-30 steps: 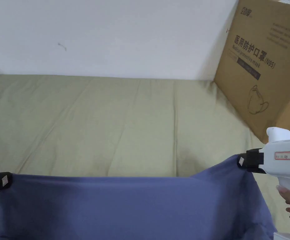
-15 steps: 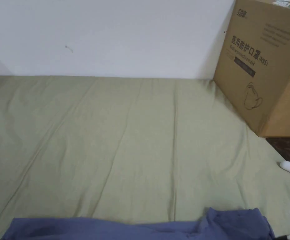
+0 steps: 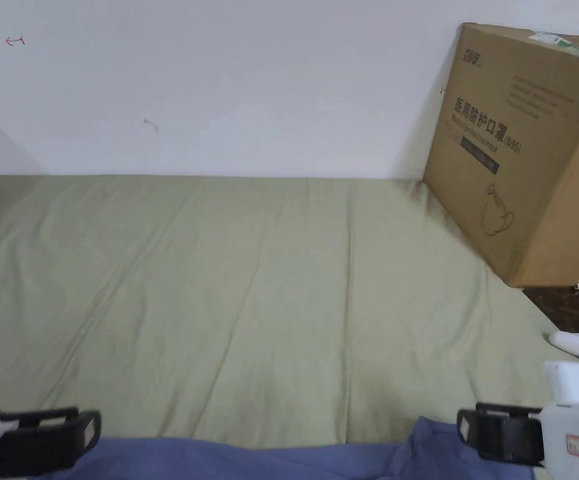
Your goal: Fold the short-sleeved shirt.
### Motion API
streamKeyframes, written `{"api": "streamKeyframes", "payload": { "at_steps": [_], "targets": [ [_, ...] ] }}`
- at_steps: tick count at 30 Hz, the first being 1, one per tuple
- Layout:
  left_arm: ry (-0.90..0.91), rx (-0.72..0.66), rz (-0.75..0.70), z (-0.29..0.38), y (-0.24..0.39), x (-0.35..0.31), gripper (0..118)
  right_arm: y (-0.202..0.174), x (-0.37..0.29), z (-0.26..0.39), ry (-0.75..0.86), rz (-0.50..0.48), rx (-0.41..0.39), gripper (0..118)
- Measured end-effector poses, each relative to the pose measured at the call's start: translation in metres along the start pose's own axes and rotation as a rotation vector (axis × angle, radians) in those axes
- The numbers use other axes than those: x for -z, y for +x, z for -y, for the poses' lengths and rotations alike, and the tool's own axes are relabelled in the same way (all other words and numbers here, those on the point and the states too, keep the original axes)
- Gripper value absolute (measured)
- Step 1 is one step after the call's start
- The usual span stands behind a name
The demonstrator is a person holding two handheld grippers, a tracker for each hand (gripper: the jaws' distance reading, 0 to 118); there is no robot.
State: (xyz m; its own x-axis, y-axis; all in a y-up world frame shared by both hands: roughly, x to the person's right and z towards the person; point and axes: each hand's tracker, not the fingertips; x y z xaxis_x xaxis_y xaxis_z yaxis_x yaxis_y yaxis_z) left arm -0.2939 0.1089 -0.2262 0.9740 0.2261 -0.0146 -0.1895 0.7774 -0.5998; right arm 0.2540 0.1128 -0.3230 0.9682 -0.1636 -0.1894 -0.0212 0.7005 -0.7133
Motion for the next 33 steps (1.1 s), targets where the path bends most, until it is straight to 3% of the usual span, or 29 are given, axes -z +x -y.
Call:
{"api": "streamKeyframes", "payload": {
  "at_steps": [4, 5, 6, 7, 8, 9, 12, 17, 20, 23, 25, 28, 29, 31, 32, 33],
  "targets": [
    [0.248, 0.026, 0.016, -0.011, 0.040, -0.012, 113, -0.034, -0.023, -0.014, 0.278, -0.053, -0.003, 116],
    [0.289, 0.039, -0.004, -0.011, 0.050, -0.016, 100, -0.040, -0.028, -0.015, 0.329, -0.055, 0.006, 112],
    [0.324, 0.048, -0.009, -0.011, 0.059, -0.018, 81, -0.048, -0.033, -0.014, 0.383, -0.060, 0.020, 102],
    [0.341, 0.052, -0.007, -0.011, 0.066, -0.020, 51, -0.053, -0.038, -0.014, 0.428, -0.065, 0.027, 77],
    [0.341, 0.067, -0.015, -0.011, 0.072, -0.020, 4, -0.056, -0.040, -0.014, 0.446, -0.056, 0.025, 21],
    [0.351, 0.075, -0.036, -0.011, 0.077, -0.015, 0, -0.061, -0.038, -0.015, 0.433, -0.046, 0.009, 0],
    [0.374, 0.107, -0.100, -0.009, 0.080, -0.020, 0, -0.066, -0.034, -0.018, 0.410, -0.035, -0.016, 0],
    [0.372, 0.038, -0.028, -0.013, 0.078, -0.017, 0, -0.067, -0.029, -0.019, 0.389, -0.027, -0.002, 0],
    [0.231, 0.015, -0.021, -0.025, 0.042, -0.007, 0, -0.066, -0.025, -0.019, 0.353, -0.009, -0.019, 0],
    [-0.033, -0.223, 0.143, -0.026, -0.025, 0.019, 0, -0.060, -0.023, -0.017, 0.327, -0.010, -0.026, 0],
    [-0.225, -0.486, 0.323, -0.014, -0.075, 0.038, 0, -0.057, -0.020, -0.016, 0.301, 0.002, -0.039, 0],
    [-0.312, -0.630, 0.366, 0.015, -0.127, 0.052, 3, -0.055, -0.015, -0.014, 0.269, 0.006, -0.046, 0],
    [-0.324, -0.606, 0.326, 0.021, -0.134, 0.053, 16, -0.055, -0.013, -0.013, 0.259, 0.008, -0.047, 0],
    [-0.351, -0.612, 0.294, 0.037, -0.154, 0.059, 56, -0.055, -0.008, -0.011, 0.232, 0.009, -0.048, 0],
    [-0.339, -0.644, 0.314, 0.048, -0.162, 0.063, 86, -0.056, -0.006, -0.011, 0.217, 0.007, -0.045, 0],
    [-0.341, -0.691, 0.341, 0.053, -0.167, 0.068, 107, -0.057, -0.003, -0.011, 0.200, 0.003, -0.043, 0]
  ]
}}
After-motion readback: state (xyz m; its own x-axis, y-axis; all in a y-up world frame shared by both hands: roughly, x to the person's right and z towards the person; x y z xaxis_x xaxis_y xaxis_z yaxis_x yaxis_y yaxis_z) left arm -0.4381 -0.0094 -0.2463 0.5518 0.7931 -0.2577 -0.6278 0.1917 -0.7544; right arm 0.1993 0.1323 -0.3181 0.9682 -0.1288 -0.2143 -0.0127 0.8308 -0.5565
